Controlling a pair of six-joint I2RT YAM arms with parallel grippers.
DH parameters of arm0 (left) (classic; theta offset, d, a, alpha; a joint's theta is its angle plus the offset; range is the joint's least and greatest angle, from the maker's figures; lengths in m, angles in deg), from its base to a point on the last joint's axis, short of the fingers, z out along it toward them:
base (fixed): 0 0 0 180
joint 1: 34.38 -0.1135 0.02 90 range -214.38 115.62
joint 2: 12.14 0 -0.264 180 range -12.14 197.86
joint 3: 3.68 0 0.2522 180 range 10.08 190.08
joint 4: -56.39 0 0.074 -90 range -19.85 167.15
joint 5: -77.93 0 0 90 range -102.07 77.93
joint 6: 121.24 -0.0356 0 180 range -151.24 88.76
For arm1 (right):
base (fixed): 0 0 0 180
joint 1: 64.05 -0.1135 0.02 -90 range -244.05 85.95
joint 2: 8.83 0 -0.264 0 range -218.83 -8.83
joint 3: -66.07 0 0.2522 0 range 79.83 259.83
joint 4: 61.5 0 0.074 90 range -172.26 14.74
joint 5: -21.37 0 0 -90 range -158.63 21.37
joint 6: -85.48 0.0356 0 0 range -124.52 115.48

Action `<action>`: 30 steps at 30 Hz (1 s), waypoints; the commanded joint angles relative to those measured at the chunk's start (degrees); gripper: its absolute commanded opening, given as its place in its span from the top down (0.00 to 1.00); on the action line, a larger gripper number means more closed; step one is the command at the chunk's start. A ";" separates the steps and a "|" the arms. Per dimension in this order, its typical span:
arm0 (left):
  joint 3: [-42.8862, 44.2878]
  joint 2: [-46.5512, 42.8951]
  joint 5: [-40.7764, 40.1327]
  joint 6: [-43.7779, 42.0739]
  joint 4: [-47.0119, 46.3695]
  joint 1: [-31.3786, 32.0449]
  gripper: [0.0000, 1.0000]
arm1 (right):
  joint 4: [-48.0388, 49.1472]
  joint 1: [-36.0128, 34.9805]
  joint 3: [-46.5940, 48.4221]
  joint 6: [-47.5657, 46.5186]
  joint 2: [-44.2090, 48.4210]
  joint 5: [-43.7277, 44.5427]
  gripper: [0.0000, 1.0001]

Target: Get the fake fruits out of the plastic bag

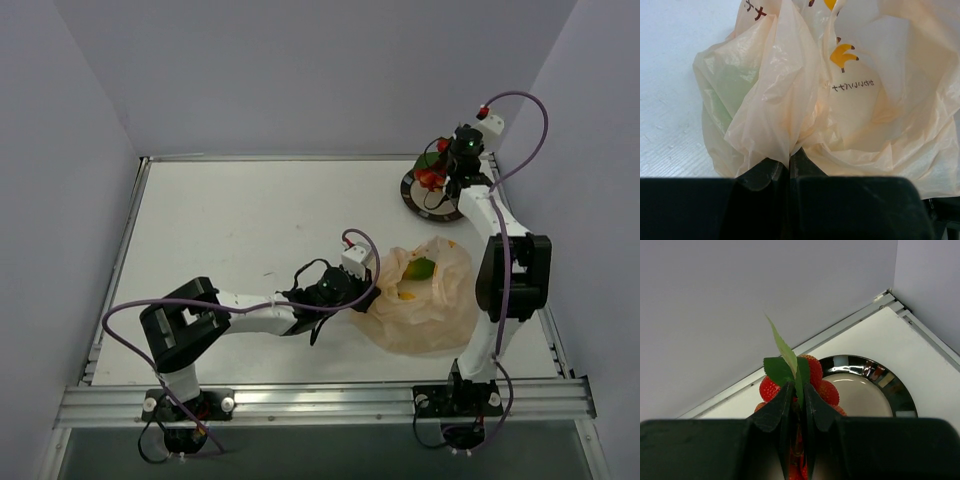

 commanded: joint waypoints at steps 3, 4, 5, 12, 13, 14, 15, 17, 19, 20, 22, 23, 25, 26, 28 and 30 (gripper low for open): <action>1.43 -1.39 -1.44 -2.80 -0.31 0.23 0.98 | 3.68 3.66 8.01 2.21 -6.90 -6.51 1.00; 1.43 -1.39 -1.96 -2.80 -0.04 0.23 0.98 | 3.24 5.15 9.06 4.22 -9.96 -8.17 1.00; 1.51 -1.48 -2.14 -2.97 0.05 0.14 0.98 | 3.06 5.86 10.21 5.28 -11.38 -10.97 1.00; 1.86 -1.48 -0.57 -0.70 -0.21 -1.00 0.98 | -5.37 7.27 16.54 7.41 -19.39 -11.97 0.89; 1.87 -1.48 -0.39 -0.43 -0.39 -1.00 0.98 | -6.42 7.36 16.89 7.40 -19.83 -11.36 0.85; 1.87 -1.65 -0.47 -0.43 -0.30 -1.00 0.98 | -8.26 7.45 17.16 7.58 -20.09 -10.74 0.80; 1.78 -1.83 -0.65 -0.43 -0.30 -1.00 0.98 | -9.15 7.54 17.25 7.84 -19.92 -9.34 0.67; 1.52 -2.18 -1.09 -0.51 -0.13 -1.00 0.98 | -10.38 7.80 16.73 8.11 -18.43 -8.02 0.56; 1.43 -2.62 -1.44 -0.43 -0.13 -1.00 0.98 | -10.47 7.80 14.97 7.93 -15.90 -7.75 0.38; 1.43 -2.80 -1.53 -0.34 -0.13 -1.00 0.98 | -10.91 7.80 14.27 7.76 -14.66 -7.66 0.32; 1.60 -2.89 -1.53 0.01 0.05 -1.00 0.98 | -11.09 7.72 11.29 7.84 -10.54 -6.53 0.21; 1.60 -2.97 -1.61 0.36 0.14 -1.00 0.98 | -11.18 7.71 10.14 7.76 -9.12 -6.34 0.12; 1.69 -3.06 -2.05 0.98 0.40 -1.00 0.98 | -11.53 7.63 6.12 7.84 -4.31 -5.90 0.05; 1.69 -3.06 -2.32 1.33 0.49 -1.00 0.98 | -11.44 7.63 4.61 7.93 -2.45 -5.64 0.02; 2.04 -3.15 -2.49 1.86 0.58 -1.09 0.98 | -11.44 6.75 1.10 7.93 3.42 -5.55 0.01; 2.39 -2.80 -1.45 4.05 -0.47 -1.88 0.98 | -11.53 5.52 -4.09 7.41 7.48 -4.24 0.01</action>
